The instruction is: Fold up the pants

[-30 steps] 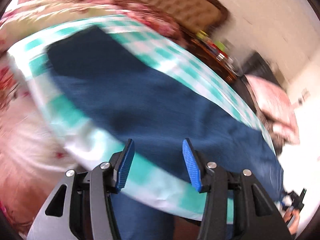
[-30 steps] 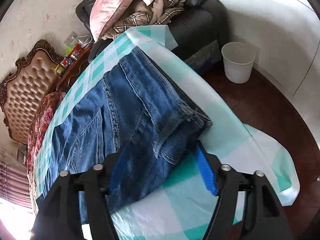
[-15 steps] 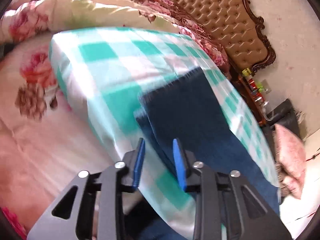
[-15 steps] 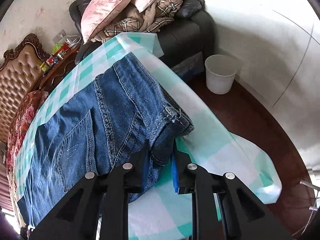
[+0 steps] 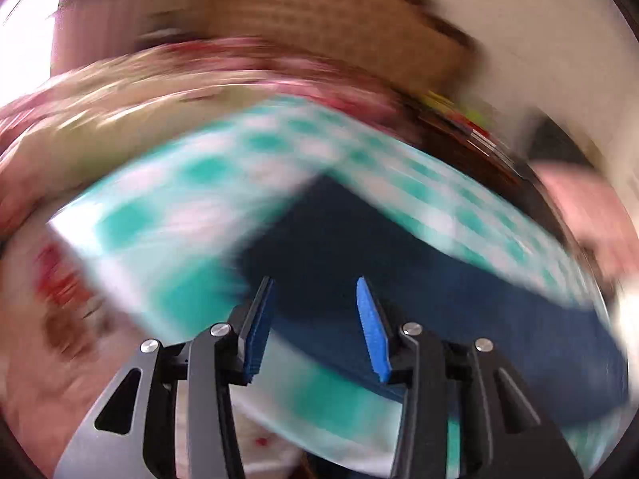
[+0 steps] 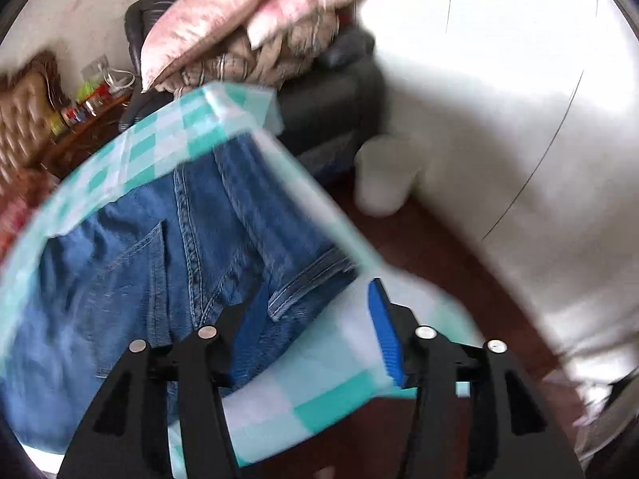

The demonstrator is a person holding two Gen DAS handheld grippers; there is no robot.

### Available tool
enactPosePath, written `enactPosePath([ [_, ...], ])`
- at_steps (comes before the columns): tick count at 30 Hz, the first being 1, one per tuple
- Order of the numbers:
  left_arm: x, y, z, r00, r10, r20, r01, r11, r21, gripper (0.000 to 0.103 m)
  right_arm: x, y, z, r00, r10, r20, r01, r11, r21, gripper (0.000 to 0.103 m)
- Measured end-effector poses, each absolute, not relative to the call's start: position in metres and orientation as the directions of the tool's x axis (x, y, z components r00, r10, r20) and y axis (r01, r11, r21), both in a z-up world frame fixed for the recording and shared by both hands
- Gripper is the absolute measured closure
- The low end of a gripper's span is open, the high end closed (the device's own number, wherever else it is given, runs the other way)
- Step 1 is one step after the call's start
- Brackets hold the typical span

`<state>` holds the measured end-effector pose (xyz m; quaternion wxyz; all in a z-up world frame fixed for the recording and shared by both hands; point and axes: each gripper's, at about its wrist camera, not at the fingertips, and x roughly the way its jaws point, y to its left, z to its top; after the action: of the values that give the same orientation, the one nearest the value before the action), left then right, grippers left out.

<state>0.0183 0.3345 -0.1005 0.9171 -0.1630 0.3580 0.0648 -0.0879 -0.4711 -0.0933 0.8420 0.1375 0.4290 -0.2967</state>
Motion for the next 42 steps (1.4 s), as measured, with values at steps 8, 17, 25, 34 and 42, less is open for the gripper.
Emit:
enactPosePath([
  [8,0.025,0.207,-0.152,0.7,-0.125,-0.703,0.119,0.991,-0.058,0.05,-0.048,-0.344,-0.075,0.63,-0.256,-0.733,0.282,0.955,-0.091,0.037],
  [17,0.018,0.241,-0.13,0.752,0.029,-0.658,-0.023,1.0,0.017,0.037,0.007,-0.119,-0.088,0.643,0.198,-0.74,-0.307,0.952,-0.012,0.035],
  [25,0.052,0.178,-0.15,0.682,-0.144,-0.717,0.302,0.948,0.097,0.02,0.022,0.024,-0.137,0.555,0.245,-0.795,-0.576,0.803,-0.155,0.036],
  [34,0.093,0.219,-0.127,0.713,-0.052,-0.699,0.16,0.983,0.091,0.022,0.045,0.007,-0.164,0.506,0.241,-0.828,-0.473,0.88,-0.033,0.021],
  [42,0.159,0.214,-0.148,0.654,0.092,-0.751,0.163,0.952,0.259,0.011,0.047,0.011,-0.159,0.485,0.206,-0.85,-0.457,0.888,-0.045,0.019],
])
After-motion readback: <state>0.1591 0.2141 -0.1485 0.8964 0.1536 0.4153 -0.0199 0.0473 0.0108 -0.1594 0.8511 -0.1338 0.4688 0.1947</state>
